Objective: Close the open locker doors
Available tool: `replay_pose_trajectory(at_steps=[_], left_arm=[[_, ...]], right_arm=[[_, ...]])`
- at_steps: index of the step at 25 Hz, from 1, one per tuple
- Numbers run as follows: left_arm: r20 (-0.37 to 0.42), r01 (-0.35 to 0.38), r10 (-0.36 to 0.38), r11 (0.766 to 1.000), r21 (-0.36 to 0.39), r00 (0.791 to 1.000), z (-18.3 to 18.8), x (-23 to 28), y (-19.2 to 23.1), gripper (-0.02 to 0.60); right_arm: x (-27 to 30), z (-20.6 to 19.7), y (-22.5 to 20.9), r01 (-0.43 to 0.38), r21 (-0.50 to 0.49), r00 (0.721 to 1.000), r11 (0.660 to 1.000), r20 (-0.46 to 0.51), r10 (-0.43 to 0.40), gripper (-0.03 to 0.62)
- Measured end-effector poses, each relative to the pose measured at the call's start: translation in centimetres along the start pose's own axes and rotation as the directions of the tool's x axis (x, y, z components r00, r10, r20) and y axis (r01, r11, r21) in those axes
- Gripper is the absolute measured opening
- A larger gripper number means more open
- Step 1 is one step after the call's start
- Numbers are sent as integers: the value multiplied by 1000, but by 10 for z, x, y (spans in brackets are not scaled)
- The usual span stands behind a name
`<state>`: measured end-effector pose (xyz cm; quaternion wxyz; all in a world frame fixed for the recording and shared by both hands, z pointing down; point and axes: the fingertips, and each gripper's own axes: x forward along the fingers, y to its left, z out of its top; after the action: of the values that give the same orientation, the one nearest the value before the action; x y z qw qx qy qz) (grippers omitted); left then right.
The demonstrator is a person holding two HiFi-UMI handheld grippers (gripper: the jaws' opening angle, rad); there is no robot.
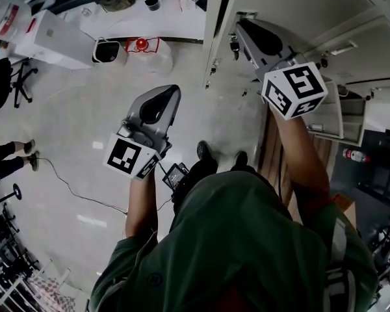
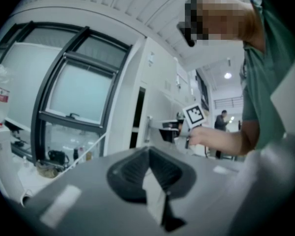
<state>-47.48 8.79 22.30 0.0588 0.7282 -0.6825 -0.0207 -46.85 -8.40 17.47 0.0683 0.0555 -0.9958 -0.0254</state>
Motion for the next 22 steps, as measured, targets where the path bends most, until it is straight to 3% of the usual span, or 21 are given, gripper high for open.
replay_pose_trajectory(at_steps=[17,22], left_arm=[[-14,27,-27,1000,-12,1000,1,19,4,2],[5,43,-43,999,15,999,13,50,16,2]], right_arm=[[36,4,-53,86,10,996,996,-1,-86,34],[54,16,-73,75,-38,997,996,9,-74,11]])
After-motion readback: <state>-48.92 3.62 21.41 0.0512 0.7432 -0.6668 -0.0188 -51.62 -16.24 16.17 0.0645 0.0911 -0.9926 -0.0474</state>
